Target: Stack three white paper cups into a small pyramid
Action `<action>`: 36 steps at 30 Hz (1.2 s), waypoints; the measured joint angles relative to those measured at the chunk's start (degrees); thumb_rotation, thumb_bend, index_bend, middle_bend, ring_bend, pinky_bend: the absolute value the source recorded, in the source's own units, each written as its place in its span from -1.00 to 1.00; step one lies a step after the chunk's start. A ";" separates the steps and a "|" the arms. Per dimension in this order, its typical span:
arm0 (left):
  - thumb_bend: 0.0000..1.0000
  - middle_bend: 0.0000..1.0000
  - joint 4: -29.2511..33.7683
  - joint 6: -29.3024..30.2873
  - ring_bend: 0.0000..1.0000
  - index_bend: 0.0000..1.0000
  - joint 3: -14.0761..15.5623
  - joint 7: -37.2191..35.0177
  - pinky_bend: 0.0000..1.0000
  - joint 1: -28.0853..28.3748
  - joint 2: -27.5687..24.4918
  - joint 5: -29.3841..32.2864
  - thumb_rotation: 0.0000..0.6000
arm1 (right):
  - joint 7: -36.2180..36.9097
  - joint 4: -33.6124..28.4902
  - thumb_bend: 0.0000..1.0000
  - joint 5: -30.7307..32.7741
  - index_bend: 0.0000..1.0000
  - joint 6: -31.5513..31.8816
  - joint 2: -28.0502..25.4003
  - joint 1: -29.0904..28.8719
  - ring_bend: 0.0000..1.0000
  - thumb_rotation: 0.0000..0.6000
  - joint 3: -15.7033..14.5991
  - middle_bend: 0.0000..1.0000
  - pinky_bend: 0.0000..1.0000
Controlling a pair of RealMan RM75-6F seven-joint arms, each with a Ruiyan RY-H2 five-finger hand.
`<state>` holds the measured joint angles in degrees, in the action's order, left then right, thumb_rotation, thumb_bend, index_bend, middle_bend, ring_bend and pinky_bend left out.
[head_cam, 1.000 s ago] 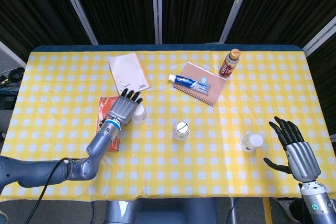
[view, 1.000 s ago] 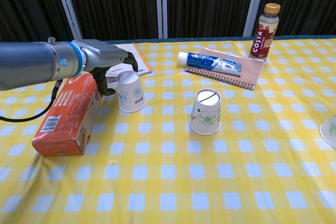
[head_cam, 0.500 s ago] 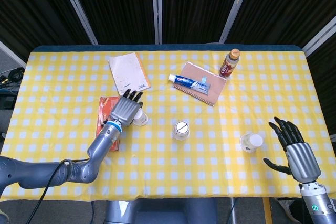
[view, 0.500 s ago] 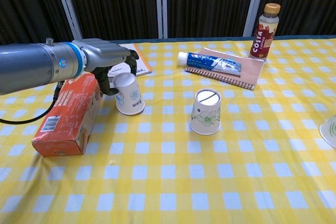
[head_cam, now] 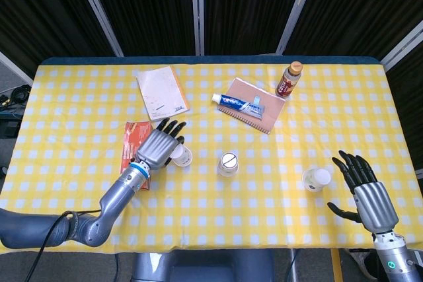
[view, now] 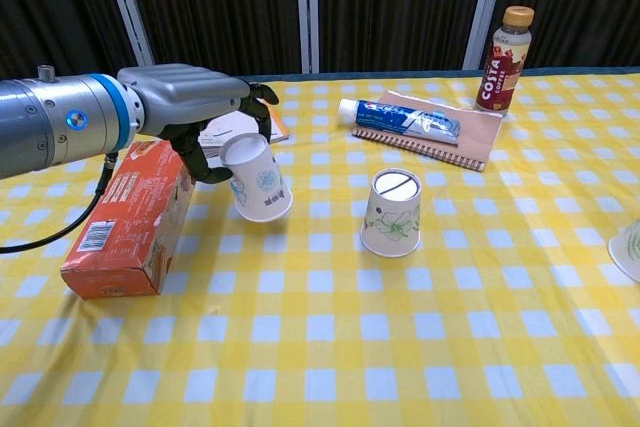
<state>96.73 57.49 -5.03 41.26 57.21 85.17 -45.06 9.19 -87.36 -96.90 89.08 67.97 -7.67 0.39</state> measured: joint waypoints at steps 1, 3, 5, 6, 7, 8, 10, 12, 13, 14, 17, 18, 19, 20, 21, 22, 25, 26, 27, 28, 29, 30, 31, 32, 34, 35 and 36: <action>-0.12 -1.00 0.02 0.10 -1.00 -0.14 0.03 -0.06 -1.00 -0.02 0.34 -0.24 1.00 | 0.07 -0.01 -0.92 0.02 -0.93 0.01 -0.03 0.01 -1.00 1.00 0.01 -1.00 -1.00; -0.12 -1.00 -0.05 0.32 -1.00 -0.14 0.04 -0.03 -1.00 0.02 1.26 -0.78 1.00 | 0.25 -0.01 -0.92 0.07 -0.93 0.06 -0.07 0.01 -1.00 1.00 0.05 -1.00 -1.00; -0.12 -1.00 -0.27 0.45 -1.00 -0.14 -0.05 0.13 -1.00 0.22 2.22 -1.30 1.00 | 0.51 -0.01 -0.92 0.21 -0.93 0.09 -0.10 0.01 -1.00 1.00 0.14 -1.00 -1.00; -0.12 -1.00 -0.45 0.51 -1.00 -0.14 -0.13 0.24 -1.00 0.34 2.72 -1.44 1.00 | 0.67 0.00 -0.92 0.23 -0.93 0.07 -0.11 -0.01 -1.00 1.00 0.15 -1.00 -1.00; -0.12 -1.00 -0.67 0.56 -1.00 -0.14 -0.23 0.36 -1.00 0.48 3.28 -1.52 1.00 | 0.88 0.00 -0.92 0.27 -0.93 -0.02 -0.16 -0.04 -1.00 1.00 0.16 -1.00 -1.00; -0.12 -1.00 -0.98 0.58 -1.00 -0.14 -0.40 0.55 -1.00 0.69 4.06 -1.57 1.00 | 1.02 0.00 -0.92 0.33 -0.93 -0.10 -0.20 -0.08 -1.00 1.00 0.17 -1.00 -1.00; -0.12 -1.00 -1.43 0.54 -1.00 -0.14 -0.67 0.89 -1.00 1.08 5.11 -1.52 1.00 | 1.34 0.04 -0.92 0.45 -0.93 -0.21 -0.29 -0.13 -1.00 1.00 0.21 -1.00 -1.00; -0.13 -1.00 -1.97 0.51 -1.00 -0.14 -1.02 1.22 -1.00 1.51 6.29 -1.43 1.00 | 1.72 0.08 -0.92 0.53 -0.93 -0.22 -0.39 -0.15 -1.00 1.00 0.25 -1.00 -1.00; -0.13 -1.00 -2.25 0.50 -1.00 -0.14 -1.18 1.38 -1.00 1.70 6.83 -1.34 1.00 | 2.07 0.13 -0.92 0.61 -0.93 -0.21 -0.49 -0.16 -1.00 1.00 0.29 -1.00 -1.00; -0.13 -1.00 -2.68 0.49 -1.00 -0.14 -1.44 1.66 -1.00 1.99 7.60 -1.08 1.00 | 2.36 0.17 -0.92 0.69 -0.93 -0.21 -0.57 -0.16 -1.00 1.00 0.33 -1.00 -1.00; -0.13 -1.00 -3.77 0.35 -1.00 -0.14 -2.17 2.51 -1.00 2.82 9.19 0.06 1.00 | 3.29 0.24 -0.92 0.88 -0.93 -0.09 -0.86 -0.14 -1.00 1.00 0.44 -1.00 -1.00; -0.13 -1.00 -4.15 0.29 -1.00 -0.14 -2.43 2.86 -1.00 3.13 9.63 0.48 1.00 | 3.57 0.25 -0.92 0.89 -0.93 -0.01 -0.96 -0.12 -1.00 1.00 0.46 -1.00 -1.00; -0.13 -1.00 -4.55 0.27 -1.00 -0.14 -2.69 3.22 -1.00 3.44 10.09 0.89 1.00 | 3.90 0.27 -0.92 0.88 -0.93 0.10 -1.08 -0.10 -1.00 1.00 0.48 -1.00 -1.00; -0.14 -1.00 -5.06 0.25 -1.00 -0.15 -3.06 3.67 -1.00 3.83 10.66 1.41 1.00 | 4.06 0.28 -0.92 0.87 -0.93 0.17 -1.16 -0.08 -1.00 1.00 0.49 -1.00 -1.00; -0.15 -1.00 -5.33 0.22 -1.00 -0.17 -3.32 3.86 -1.00 4.07 11.00 1.79 1.00 | 4.18 0.29 -0.92 0.88 -0.93 0.20 -1.21 -0.08 -1.00 1.00 0.50 -1.00 -1.00; -0.16 -1.00 -5.48 0.18 -1.00 -0.20 -3.55 3.97 -1.00 4.25 11.27 2.15 1.00 | 4.33 0.30 -0.92 0.92 -0.93 0.21 -1.28 -0.07 -1.00 1.00 0.53 -1.00 -1.00; -0.19 -1.00 -5.95 0.03 -1.00 -0.31 -4.06 4.61 -1.00 4.89 12.16 3.64 1.00 | 4.86 0.35 -0.92 1.04 -0.93 0.33 -1.49 -0.03 -1.00 1.00 0.63 -1.00 -1.00; -0.20 -1.00 -6.16 0.06 -1.00 -0.34 -4.06 5.10 -1.00 5.11 12.44 3.96 1.00 | 4.98 0.38 -0.92 1.07 -0.93 0.38 -1.53 -0.02 -1.00 1.00 0.65 -1.00 -1.00; -0.21 -1.00 -6.33 0.11 -1.00 -0.37 -4.03 5.45 -1.00 5.27 12.66 4.12 1.00 | 5.05 0.41 -0.92 1.11 -0.93 0.40 -1.56 0.00 -1.00 1.00 0.67 -1.00 -1.00; -0.21 -1.00 -6.48 0.19 -1.00 -0.41 -3.97 5.66 -1.00 5.38 12.87 4.23 1.00 | 5.07 0.41 -0.92 1.09 -0.93 0.40 -1.58 0.01 -1.00 1.00 0.66 -1.00 -1.00; -0.21 -1.00 -6.53 0.24 -1.00 -0.48 -3.94 5.68 -1.00 5.43 13.06 4.36 1.00 | 5.06 0.41 -0.92 1.04 -0.93 0.40 -1.58 0.01 -1.00 1.00 0.64 -1.00 -1.00; -0.24 -1.00 -6.45 0.19 -1.00 -0.57 -3.93 5.56 -1.00 5.43 13.10 4.40 1.00 | 5.04 0.41 -0.92 0.98 -0.93 0.43 -1.58 0.01 -1.00 1.00 0.62 -1.00 -1.00; -0.26 -1.00 -6.28 0.15 -1.00 -0.63 -3.90 5.40 -1.00 5.41 13.11 4.39 1.00 | 4.94 0.39 -0.92 0.93 -0.93 0.47 -1.57 0.02 -1.00 1.00 0.62 -1.00 -1.00; -0.30 -1.00 -6.01 0.15 -1.00 -0.73 -3.81 5.26 -1.00 5.36 13.07 4.26 1.00 | 4.85 0.37 -0.92 0.91 -0.93 0.50 -1.55 0.03 -1.00 1.00 0.62 -1.00 -1.00; -0.33 -1.00 -5.56 0.39 -1.00 -0.83 -3.57 5.26 -1.00 5.21 12.81 4.15 1.00 | 4.58 0.31 -0.92 0.85 -0.93 0.54 -1.51 0.07 -1.00 1.00 0.60 -1.00 -1.00; -0.33 -1.00 -5.16 0.66 -1.00 -0.85 -3.38 5.39 -1.00 5.08 12.50 4.12 1.00 | 4.45 0.29 -0.92 0.80 -0.93 0.58 -1.49 0.09 -1.00 1.00 0.58 -1.00 -1.00; -0.33 -1.00 -4.82 0.91 -1.00 -0.86 -3.25 5.47 -1.00 4.97 12.24 4.06 1.00 | 4.32 0.27 -0.92 0.73 -0.93 0.62 -1.46 0.10 -1.00 1.00 0.56 -1.00 -1.00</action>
<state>91.91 58.40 -8.28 46.73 62.19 97.41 -41.00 13.51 -87.09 -96.17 89.70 66.51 -7.57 0.95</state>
